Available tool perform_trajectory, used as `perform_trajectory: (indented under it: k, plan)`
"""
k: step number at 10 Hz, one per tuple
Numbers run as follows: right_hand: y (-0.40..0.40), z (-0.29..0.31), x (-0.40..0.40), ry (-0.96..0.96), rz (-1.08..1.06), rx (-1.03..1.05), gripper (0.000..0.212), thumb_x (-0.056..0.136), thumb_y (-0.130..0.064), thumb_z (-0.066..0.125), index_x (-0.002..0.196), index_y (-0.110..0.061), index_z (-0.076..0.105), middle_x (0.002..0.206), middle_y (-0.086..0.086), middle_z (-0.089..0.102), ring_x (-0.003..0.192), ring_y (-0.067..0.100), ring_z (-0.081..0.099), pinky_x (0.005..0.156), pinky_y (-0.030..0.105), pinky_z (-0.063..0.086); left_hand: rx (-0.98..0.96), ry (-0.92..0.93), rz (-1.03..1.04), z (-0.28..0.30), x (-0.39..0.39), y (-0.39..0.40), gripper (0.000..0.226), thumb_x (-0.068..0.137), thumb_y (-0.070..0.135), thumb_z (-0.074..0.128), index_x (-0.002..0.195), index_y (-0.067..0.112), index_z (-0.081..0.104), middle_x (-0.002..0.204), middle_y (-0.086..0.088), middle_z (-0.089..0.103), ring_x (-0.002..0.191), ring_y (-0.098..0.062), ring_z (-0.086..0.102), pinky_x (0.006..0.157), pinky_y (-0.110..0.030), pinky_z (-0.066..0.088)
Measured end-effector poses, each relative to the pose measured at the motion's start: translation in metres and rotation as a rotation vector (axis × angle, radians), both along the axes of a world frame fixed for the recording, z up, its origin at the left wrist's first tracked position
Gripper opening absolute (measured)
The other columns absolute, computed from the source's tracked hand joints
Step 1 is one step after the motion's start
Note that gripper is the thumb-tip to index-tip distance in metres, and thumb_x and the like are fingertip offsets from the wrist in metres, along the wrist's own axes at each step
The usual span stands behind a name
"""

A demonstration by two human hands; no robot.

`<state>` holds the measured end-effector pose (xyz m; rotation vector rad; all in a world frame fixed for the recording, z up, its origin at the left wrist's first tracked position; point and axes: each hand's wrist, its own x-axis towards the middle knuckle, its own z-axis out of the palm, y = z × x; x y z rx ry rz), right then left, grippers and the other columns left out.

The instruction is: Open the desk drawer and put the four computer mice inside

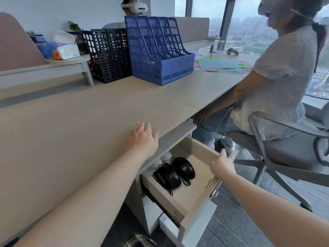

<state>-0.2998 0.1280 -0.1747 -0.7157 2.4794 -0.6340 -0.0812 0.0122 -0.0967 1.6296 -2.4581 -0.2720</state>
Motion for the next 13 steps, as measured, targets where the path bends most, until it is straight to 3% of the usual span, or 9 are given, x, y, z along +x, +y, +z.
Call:
perform_trajectory:
  k: [1,2,3,4,6,7,10,12,13]
  plan:
    - [-0.023,-0.003,0.008,-0.045,0.023,-0.104,0.076,0.091,-0.013,0.043,0.154,-0.022,0.001,0.160,0.004,-0.022,0.146,0.035,0.020,0.110,0.047,0.039,0.061,0.010,0.038,-0.001,0.008,-0.020,0.066,0.100,0.047,0.022,0.151,0.006,0.020,0.161,-0.012,0.017,0.150,-0.024,0.012,0.122,-0.040,0.013]
    - [-0.044,-0.010,0.017,-0.099,-0.006,-0.214,0.074,0.095,-0.019,0.044,0.154,-0.015,-0.001,0.162,0.011,-0.002,0.141,0.037,0.031,0.107,0.043,0.038,0.062,-0.026,0.066,-0.001,0.018,-0.035,0.064,0.100,0.047,0.023,0.151,0.008,0.023,0.162,-0.007,0.017,0.150,-0.019,0.012,0.121,-0.037,0.012]
    - [-0.062,-0.019,0.030,-0.161,-0.084,-0.366,0.058,0.096,-0.024,0.044,0.146,-0.003,0.023,0.144,0.025,0.041,0.127,0.040,0.046,0.100,0.042,0.039,0.055,-0.056,0.061,-0.001,0.022,-0.046,0.062,0.100,0.046,0.024,0.152,0.011,0.021,0.163,-0.003,0.013,0.150,-0.017,0.009,0.120,-0.036,0.008]
    - [-0.073,-0.026,0.040,-0.220,-0.095,-0.403,0.044,0.099,-0.028,0.035,0.127,0.004,0.047,0.118,0.022,0.058,0.102,0.034,0.054,0.081,0.035,0.037,0.040,-0.072,0.046,-0.002,0.021,-0.054,0.062,0.100,0.046,0.024,0.152,0.012,0.020,0.163,-0.003,0.011,0.150,-0.016,0.008,0.121,-0.036,0.006]
    - [-0.088,-0.034,0.049,-0.338,-0.032,-0.421,0.032,0.091,-0.008,0.028,0.105,-0.004,0.056,0.096,0.016,0.059,0.084,0.028,0.052,0.079,0.038,0.046,0.020,-0.082,0.046,-0.006,0.020,-0.062,0.062,0.100,0.045,0.024,0.153,0.013,0.019,0.163,-0.002,0.011,0.150,-0.015,0.007,0.122,-0.036,0.006]
    - [-0.097,-0.035,0.053,-0.341,-0.018,-0.399,0.022,0.086,-0.003,0.029,0.092,-0.007,0.049,0.084,0.013,0.047,0.072,0.023,0.041,0.065,0.031,0.033,0.020,-0.083,0.049,-0.007,0.019,-0.061,0.062,0.100,0.045,0.023,0.153,0.014,0.018,0.163,-0.001,0.011,0.150,-0.014,0.006,0.122,-0.036,0.005]
    - [-0.114,-0.036,0.061,-0.235,0.056,-0.327,0.019,0.080,0.007,0.030,0.088,-0.008,0.038,0.065,0.004,0.037,0.055,0.018,0.032,0.049,0.029,0.025,0.015,-0.084,0.055,-0.007,0.018,-0.062,0.062,0.099,0.045,0.023,0.153,0.014,0.016,0.163,0.000,0.009,0.150,-0.014,0.005,0.122,-0.035,0.004]
    - [-0.114,-0.038,0.048,-0.176,0.158,-0.256,0.026,0.086,0.001,0.030,0.106,-0.007,0.046,0.071,0.006,0.041,0.063,0.023,0.039,0.053,0.029,0.030,0.019,-0.075,0.049,-0.007,0.018,-0.063,0.063,0.099,0.045,0.022,0.153,0.014,0.016,0.163,-0.001,0.009,0.150,-0.014,0.006,0.122,-0.035,0.004]
    - [-0.112,-0.039,0.031,-0.270,0.183,-0.190,0.048,0.093,-0.003,0.029,0.140,-0.006,0.038,0.101,0.010,0.054,0.072,0.023,0.046,0.049,0.020,0.037,0.007,-0.053,0.049,-0.007,0.017,-0.061,0.063,0.099,0.045,0.022,0.153,0.013,0.015,0.163,-0.001,0.009,0.150,-0.014,0.006,0.122,-0.035,0.005]
